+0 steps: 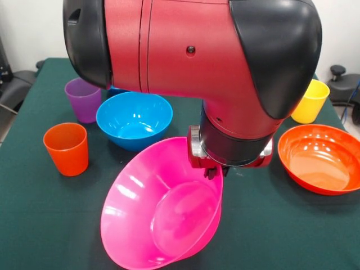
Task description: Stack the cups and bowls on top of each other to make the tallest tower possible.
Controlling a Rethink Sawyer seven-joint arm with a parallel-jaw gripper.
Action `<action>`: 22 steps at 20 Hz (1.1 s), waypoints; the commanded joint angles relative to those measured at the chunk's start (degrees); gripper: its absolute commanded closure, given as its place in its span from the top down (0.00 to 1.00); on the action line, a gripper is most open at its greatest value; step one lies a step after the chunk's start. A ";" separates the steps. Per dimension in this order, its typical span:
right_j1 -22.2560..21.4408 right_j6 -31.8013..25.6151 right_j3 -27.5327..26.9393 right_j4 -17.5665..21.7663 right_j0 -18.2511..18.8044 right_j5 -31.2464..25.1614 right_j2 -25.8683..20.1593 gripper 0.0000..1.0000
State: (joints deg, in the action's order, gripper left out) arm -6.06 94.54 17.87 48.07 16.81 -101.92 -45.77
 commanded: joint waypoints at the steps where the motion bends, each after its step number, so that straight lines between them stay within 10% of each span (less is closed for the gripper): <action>1: -1.62 2.36 4.99 -0.72 0.65 4.66 2.49 0.00; 22: -2.64 1.85 9.10 -7.10 1.84 8.75 7.62 0.00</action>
State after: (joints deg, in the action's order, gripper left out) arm -6.08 94.54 21.97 41.31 17.60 -96.31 -41.02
